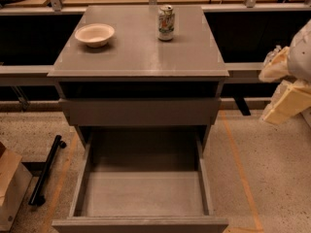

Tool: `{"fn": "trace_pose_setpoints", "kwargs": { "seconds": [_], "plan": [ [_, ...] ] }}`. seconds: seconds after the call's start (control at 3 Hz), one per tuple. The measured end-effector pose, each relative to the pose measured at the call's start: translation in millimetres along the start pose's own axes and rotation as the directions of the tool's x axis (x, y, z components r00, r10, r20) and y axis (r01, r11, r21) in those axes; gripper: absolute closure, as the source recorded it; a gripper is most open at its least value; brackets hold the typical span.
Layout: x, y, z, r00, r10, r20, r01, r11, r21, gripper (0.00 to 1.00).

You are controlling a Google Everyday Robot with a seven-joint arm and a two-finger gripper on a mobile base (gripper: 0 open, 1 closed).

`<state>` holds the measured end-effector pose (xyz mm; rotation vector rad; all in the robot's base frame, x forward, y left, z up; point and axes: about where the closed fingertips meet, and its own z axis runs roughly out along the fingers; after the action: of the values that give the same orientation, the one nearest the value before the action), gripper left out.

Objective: Close middle drawer

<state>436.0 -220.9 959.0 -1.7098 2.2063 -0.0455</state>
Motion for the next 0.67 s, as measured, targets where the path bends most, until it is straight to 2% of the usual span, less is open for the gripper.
{"fn": "trace_pose_setpoints", "kwargs": {
  "seconds": [0.33, 0.67],
  "plan": [
    [19, 10, 39, 0.999, 0.006, 0.048, -0.004, 0.9991, -0.043, 0.59],
    [45, 36, 101, 0.995, 0.073, 0.068, -0.063, 0.9877, -0.143, 0.82]
  ]
}}
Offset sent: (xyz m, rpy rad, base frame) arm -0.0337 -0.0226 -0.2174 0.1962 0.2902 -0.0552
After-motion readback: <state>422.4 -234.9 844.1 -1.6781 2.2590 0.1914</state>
